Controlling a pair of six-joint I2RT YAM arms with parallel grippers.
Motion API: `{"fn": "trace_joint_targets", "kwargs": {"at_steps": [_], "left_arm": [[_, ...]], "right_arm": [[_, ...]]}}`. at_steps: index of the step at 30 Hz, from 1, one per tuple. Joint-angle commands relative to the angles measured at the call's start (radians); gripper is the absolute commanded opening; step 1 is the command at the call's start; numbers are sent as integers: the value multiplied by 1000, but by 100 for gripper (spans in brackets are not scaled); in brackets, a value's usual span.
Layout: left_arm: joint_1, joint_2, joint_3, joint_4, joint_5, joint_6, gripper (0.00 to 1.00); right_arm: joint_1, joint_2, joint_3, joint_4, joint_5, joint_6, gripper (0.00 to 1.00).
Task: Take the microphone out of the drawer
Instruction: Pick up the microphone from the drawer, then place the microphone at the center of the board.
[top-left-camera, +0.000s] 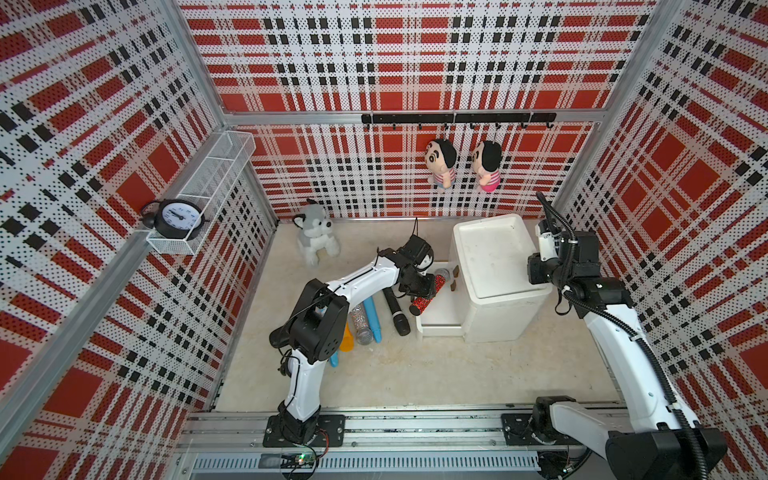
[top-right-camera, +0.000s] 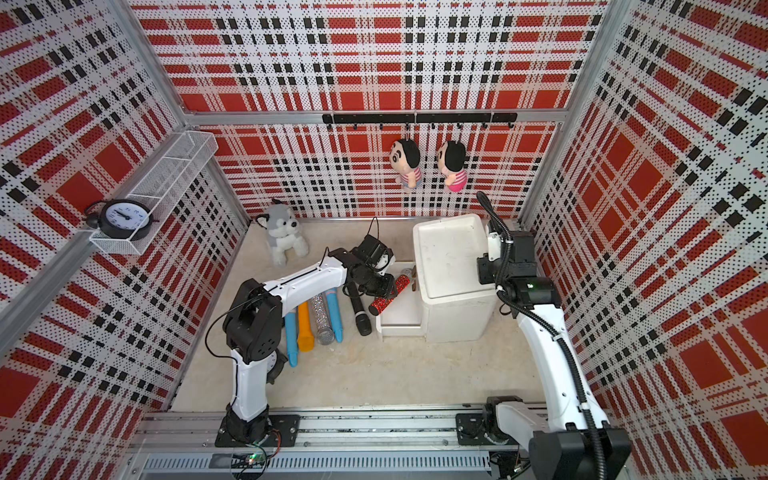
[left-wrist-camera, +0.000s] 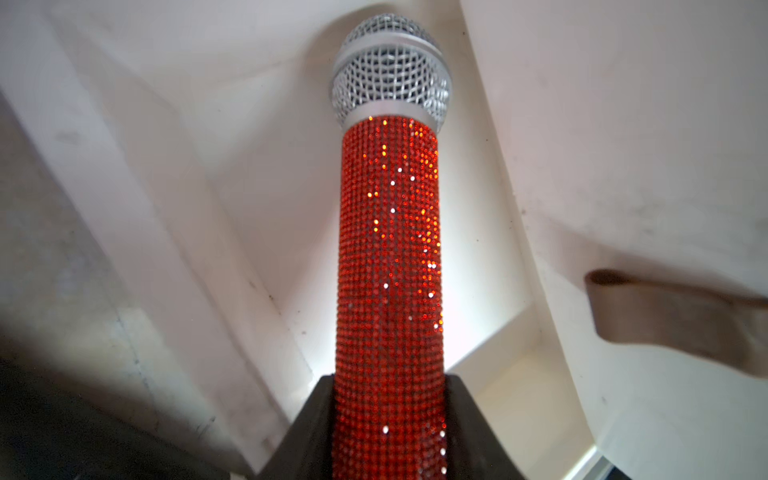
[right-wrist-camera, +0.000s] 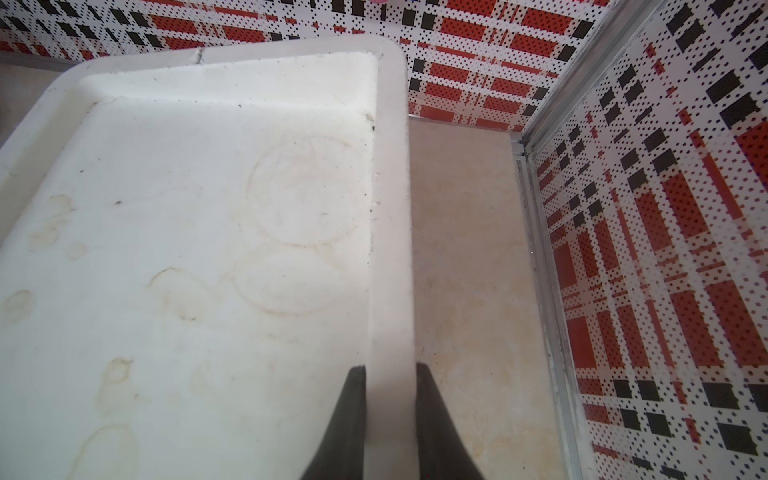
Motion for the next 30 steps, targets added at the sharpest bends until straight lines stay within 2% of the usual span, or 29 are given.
{"fn": "trace_joint_targets", "kwargs": {"at_steps": [1,6,13,15,19,24,30], "left_arm": [[43,-108,-7,21,82,16,0],[117,-215,-73,58,159,4,0],[229,-317,-166,116,180,-31,0],[245,-331,-197,152,172,-78,0],[250,-350,-271,251,100,-169,0],[228,-343,-307,311,-11,-249,0],[129,-313,-294,334,-206,-319,0]], "right_arm": [[2,-36,79,253,94,-31,0],[2,-36,72,255,126,-34,0],[0,-36,92,246,144,-37,0],[1,-29,104,234,176,-37,0],[-27,-15,118,204,181,-44,0],[-137,-33,107,184,71,-30,0],[-146,-52,82,181,88,-59,0]]}}
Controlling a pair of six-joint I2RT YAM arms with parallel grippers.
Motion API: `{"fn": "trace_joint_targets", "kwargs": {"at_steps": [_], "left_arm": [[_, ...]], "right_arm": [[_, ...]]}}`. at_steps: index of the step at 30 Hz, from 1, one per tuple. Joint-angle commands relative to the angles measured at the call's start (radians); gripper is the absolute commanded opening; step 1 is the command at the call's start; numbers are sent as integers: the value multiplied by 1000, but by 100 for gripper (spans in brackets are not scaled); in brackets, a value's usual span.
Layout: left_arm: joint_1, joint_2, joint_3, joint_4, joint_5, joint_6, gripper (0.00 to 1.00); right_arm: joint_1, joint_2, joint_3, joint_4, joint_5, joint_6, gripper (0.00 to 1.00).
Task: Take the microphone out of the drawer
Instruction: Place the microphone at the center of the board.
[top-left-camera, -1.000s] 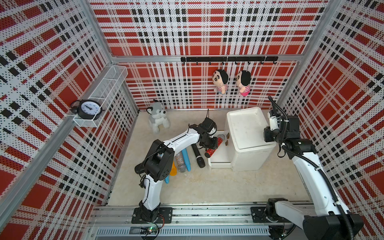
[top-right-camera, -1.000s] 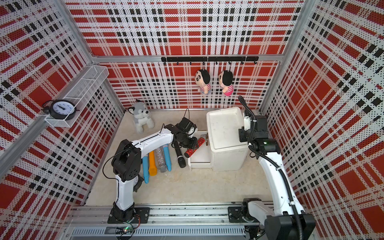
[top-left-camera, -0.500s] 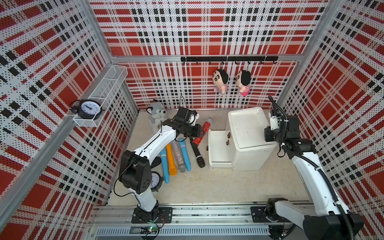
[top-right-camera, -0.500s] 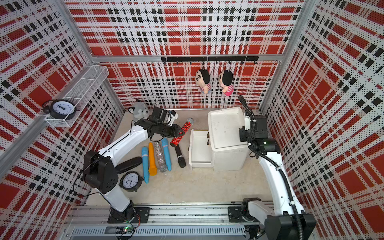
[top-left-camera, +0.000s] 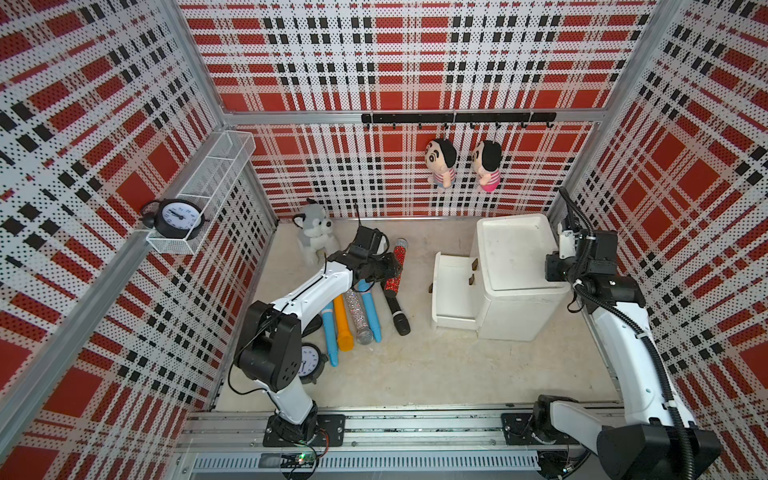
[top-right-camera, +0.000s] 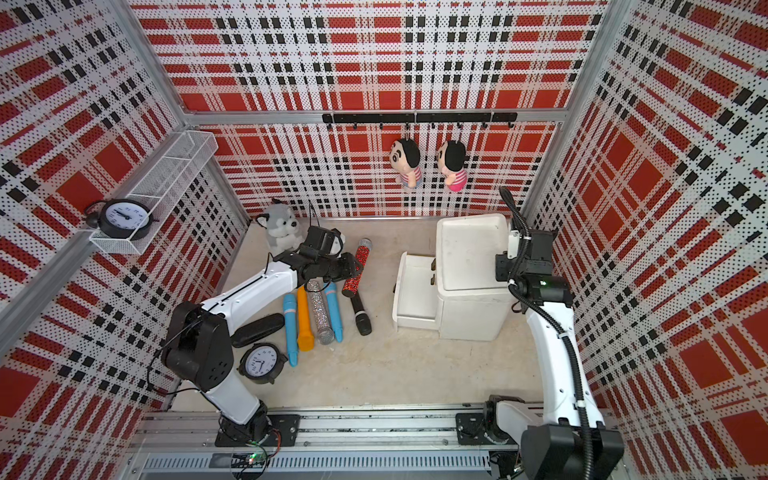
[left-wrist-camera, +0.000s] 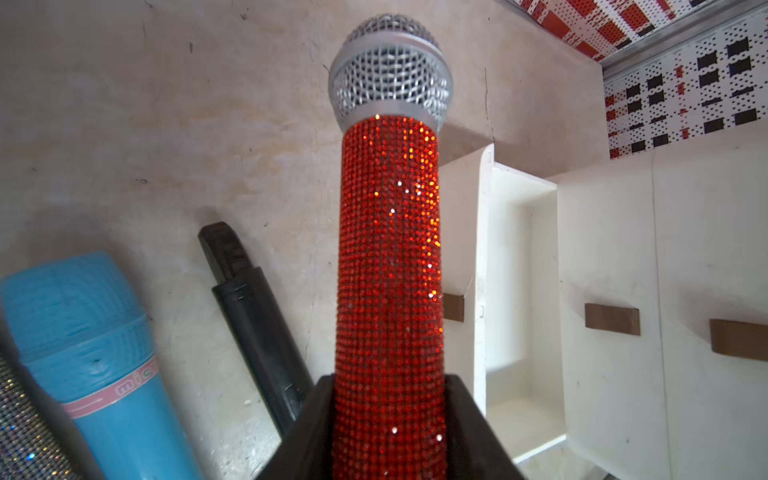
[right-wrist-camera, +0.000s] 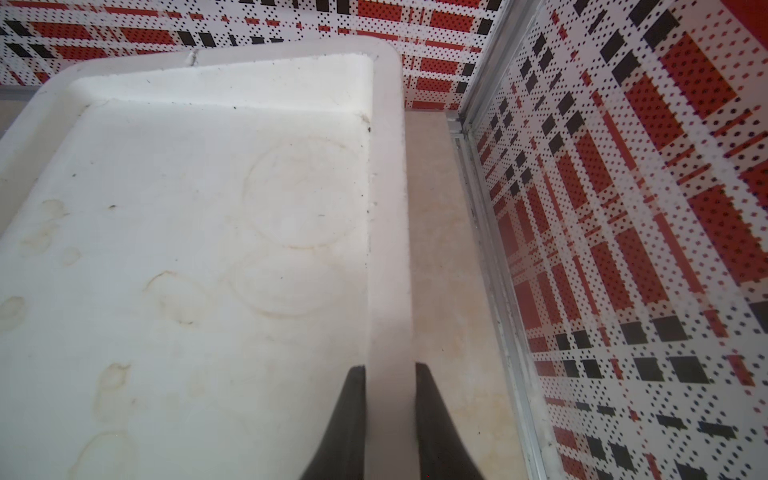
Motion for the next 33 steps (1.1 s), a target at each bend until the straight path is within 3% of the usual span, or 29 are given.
{"fn": "trace_joint_targets", "kwargs": {"at_steps": [1,11,22,33], "left_arm": [[-66,14,20,64,-131,-66,0],[-186,59,-31,115,-290,-235,0],[-320,162,-61,90,-424,-265,0],[-347,182,-148,49,-541,-275,0]], "right_arm": [[-9,-66,52,207,64,-53,0],[-15,-82,23,219,56,-65,0],[-16,-102,0,237,32,-65,0],[-16,-120,-17,255,15,-64,0]]}}
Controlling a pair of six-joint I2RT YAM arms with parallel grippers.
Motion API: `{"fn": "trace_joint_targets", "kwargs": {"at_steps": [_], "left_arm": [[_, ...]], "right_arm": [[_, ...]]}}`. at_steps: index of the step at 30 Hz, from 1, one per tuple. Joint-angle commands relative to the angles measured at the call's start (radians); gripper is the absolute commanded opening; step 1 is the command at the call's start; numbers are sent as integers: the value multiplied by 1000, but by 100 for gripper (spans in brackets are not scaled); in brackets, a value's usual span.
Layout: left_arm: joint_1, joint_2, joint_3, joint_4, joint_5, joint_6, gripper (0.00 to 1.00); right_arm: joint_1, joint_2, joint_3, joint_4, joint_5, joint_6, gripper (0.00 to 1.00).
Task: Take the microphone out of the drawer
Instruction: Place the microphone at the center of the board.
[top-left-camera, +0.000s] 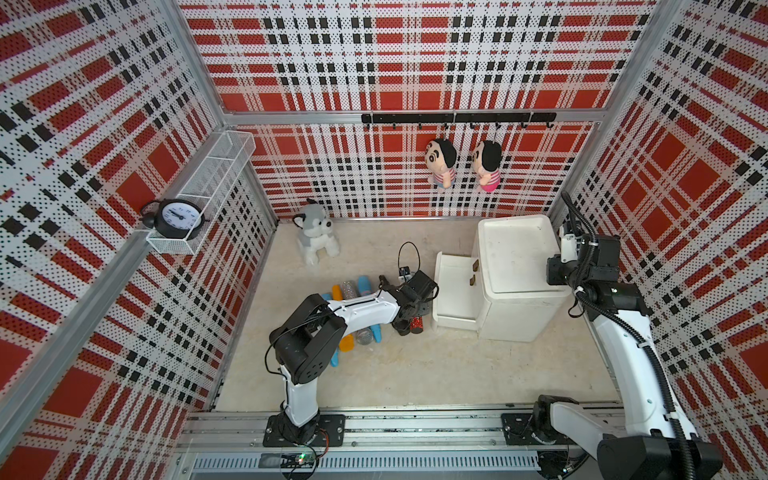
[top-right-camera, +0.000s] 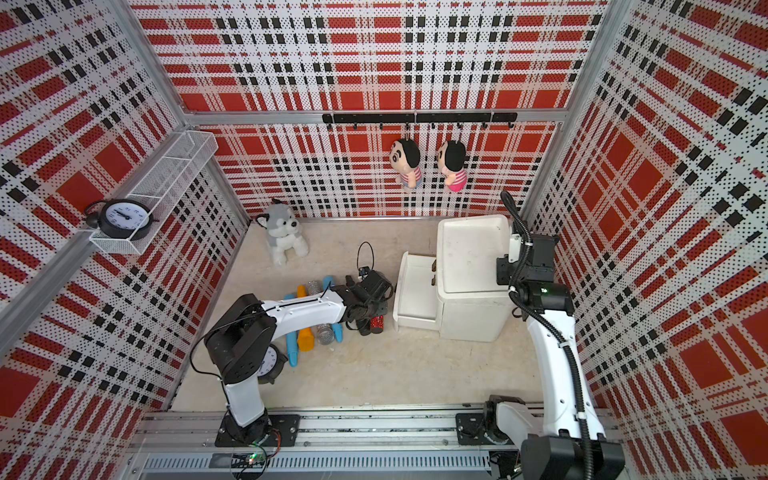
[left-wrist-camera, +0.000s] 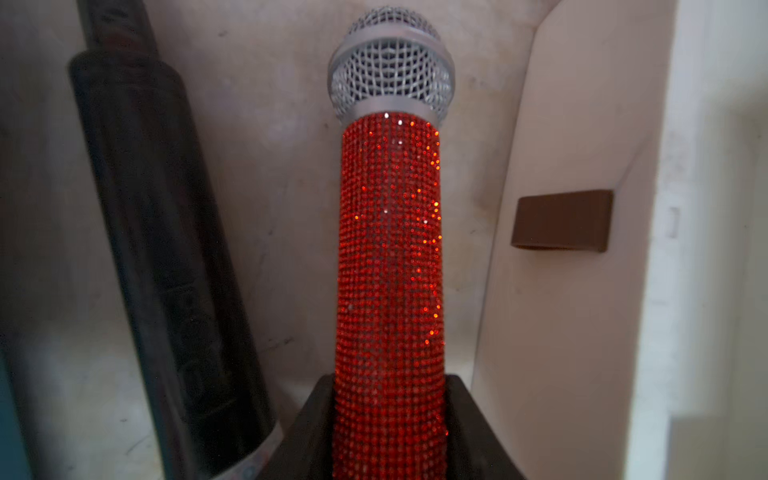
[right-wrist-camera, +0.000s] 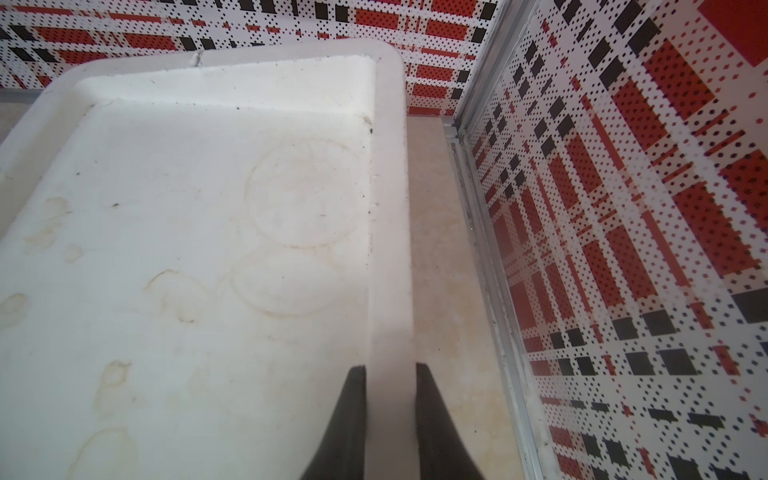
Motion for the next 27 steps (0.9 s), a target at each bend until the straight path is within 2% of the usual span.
{"fn": "trace_joint_targets", "kwargs": {"at_steps": [1,8,25,27], "left_arm": [[-4,11,-31,-27,-76,-6,0],[-11,4,-72,-32,-123,-9,0],[-17,14,-46,-113,-182,-24,0],[-18,13,-42,-119,-186,-25,7]], "right_arm": [[-7,-71,26,236,17,-55,0],[-8,-67,31,237,2,-54,0],[-7,-69,34,238,-17,-54,0],[-8,-68,37,238,-16,-54,0]]}}
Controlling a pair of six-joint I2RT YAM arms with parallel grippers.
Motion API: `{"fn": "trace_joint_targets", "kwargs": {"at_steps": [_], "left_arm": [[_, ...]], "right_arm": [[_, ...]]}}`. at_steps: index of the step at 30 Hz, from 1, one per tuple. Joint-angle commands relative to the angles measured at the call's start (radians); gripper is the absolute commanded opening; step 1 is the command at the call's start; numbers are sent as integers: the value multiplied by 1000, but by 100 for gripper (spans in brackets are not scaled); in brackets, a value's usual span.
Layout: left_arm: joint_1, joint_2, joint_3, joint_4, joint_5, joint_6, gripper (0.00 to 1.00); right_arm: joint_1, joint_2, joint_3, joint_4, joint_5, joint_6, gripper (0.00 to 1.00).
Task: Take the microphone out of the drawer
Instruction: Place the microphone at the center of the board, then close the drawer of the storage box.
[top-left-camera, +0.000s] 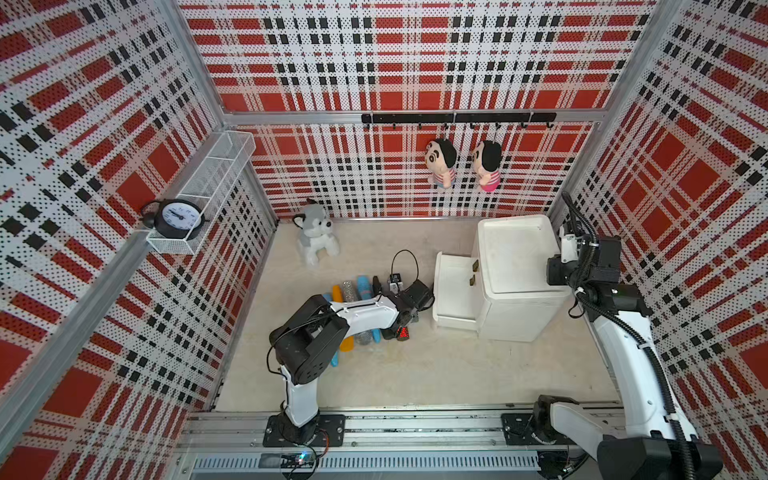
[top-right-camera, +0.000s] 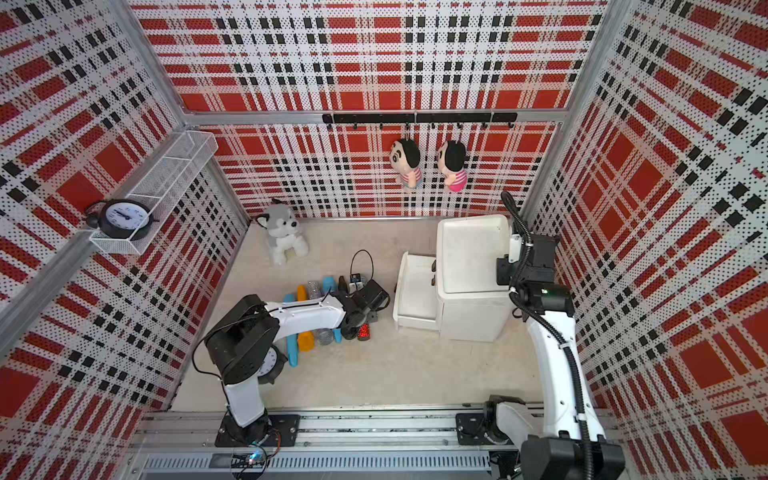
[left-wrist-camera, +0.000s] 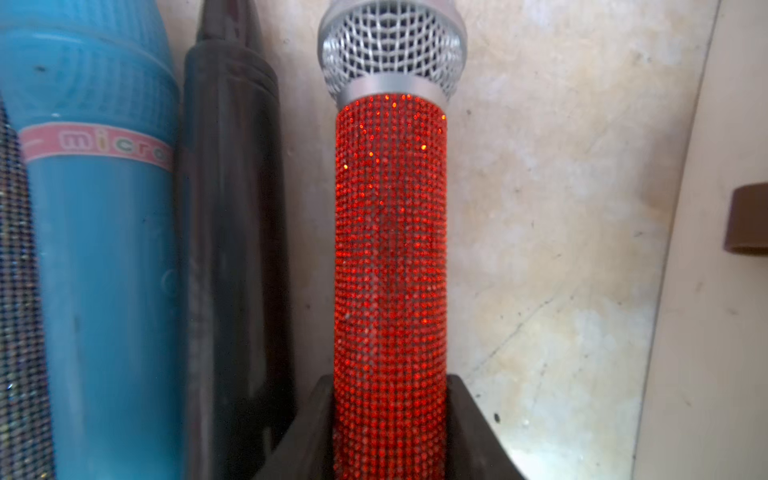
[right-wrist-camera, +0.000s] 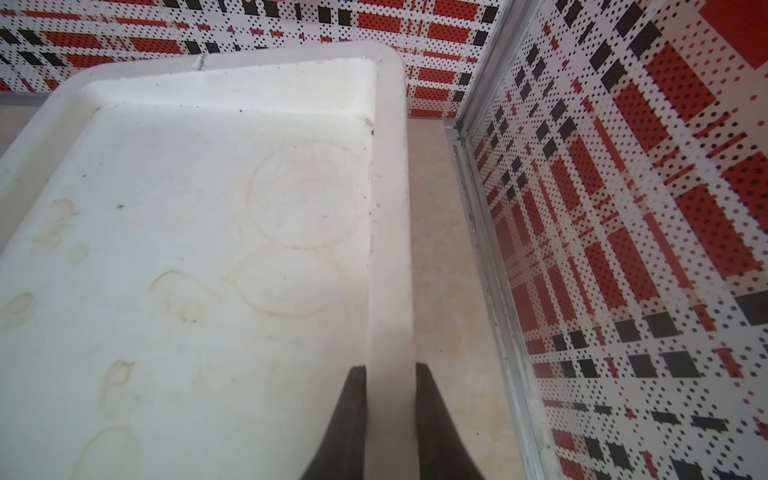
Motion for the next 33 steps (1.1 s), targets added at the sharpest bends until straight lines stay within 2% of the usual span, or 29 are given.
{"fn": "trace_joint_targets", "kwargs": {"at_steps": [1,5,8,11,24,33], "left_arm": [[-5,13,21,-44,-18,-9,12],[-3,17,30,-46,-16,-4,20],[0,18,37,-47,-14,2,47],[4,20,41,-44,-12,5,53],[29,5,68,-51,-10,31,54],[33,-27,151,-83,-53,90,56]], "right_arm": [[-7,-64,37,236,-5,-55,0],[-7,-64,34,235,-8,-54,0],[-6,-67,34,236,-10,-55,0],[-7,-67,37,233,-9,-55,0],[-6,-60,39,234,-15,-56,0],[-5,-56,37,236,-16,-56,0]]}}
